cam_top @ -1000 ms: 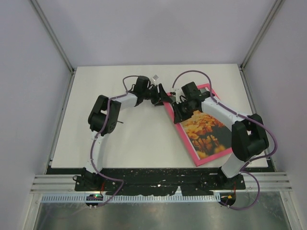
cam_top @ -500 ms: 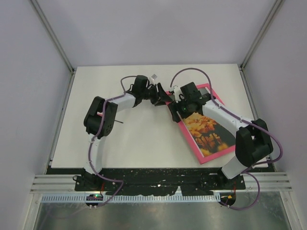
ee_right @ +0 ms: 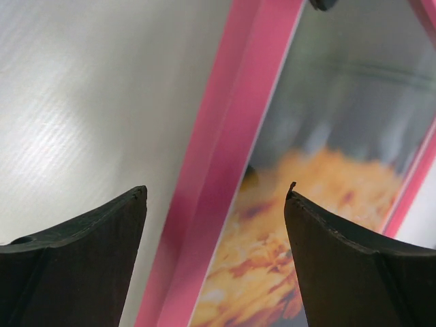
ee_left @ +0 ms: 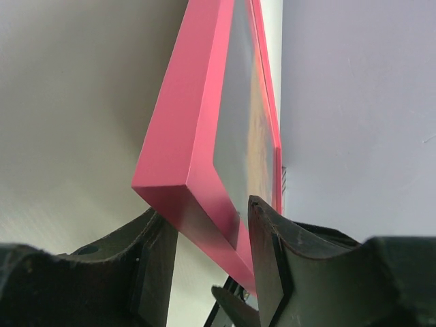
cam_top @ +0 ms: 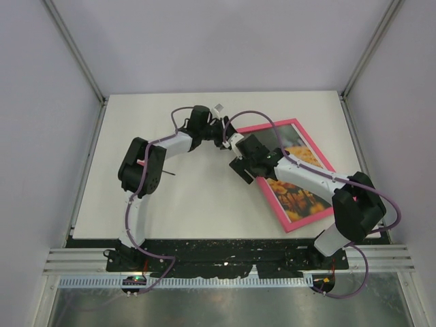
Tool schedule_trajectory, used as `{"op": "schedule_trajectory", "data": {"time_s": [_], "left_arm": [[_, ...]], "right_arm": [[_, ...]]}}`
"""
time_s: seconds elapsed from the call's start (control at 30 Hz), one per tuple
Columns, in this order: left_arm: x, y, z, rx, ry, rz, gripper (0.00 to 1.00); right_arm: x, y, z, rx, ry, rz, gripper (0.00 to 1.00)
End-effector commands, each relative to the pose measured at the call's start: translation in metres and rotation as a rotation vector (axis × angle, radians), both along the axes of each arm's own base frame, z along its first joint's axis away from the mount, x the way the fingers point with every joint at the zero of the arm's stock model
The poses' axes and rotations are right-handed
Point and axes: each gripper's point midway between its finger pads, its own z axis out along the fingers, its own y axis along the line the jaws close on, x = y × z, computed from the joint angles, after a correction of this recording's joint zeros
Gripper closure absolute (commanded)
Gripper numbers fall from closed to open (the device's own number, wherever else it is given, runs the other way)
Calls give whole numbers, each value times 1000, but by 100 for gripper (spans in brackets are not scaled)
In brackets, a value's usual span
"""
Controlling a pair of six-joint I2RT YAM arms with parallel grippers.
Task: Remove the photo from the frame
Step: Turn over the photo frame at the center of the board.
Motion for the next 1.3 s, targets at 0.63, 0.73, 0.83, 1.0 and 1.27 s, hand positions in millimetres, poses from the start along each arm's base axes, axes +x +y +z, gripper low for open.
{"op": "schedule_trajectory", "data": {"time_s": [0.63,0.73,0.83,1.0,1.27], "left_arm": [[17,2,90,-139,-176,-24,53],[17,3,91,-141,-179,-24,53],[18,4,95,-144,-189,-20,53],[18,6,100,-148,-198,-17,53],[19,10,106,-154,-216,-16,53]], "right_arm": [[43,-22,19,-325,-336,-91,27],[44,-23,20,-346,-353,-89,33],[44,-22,24,-359,-376,-90,40],[46,-22,28,-389,-408,-84,55],[50,-25,38,-402,-436,-103,85]]}}
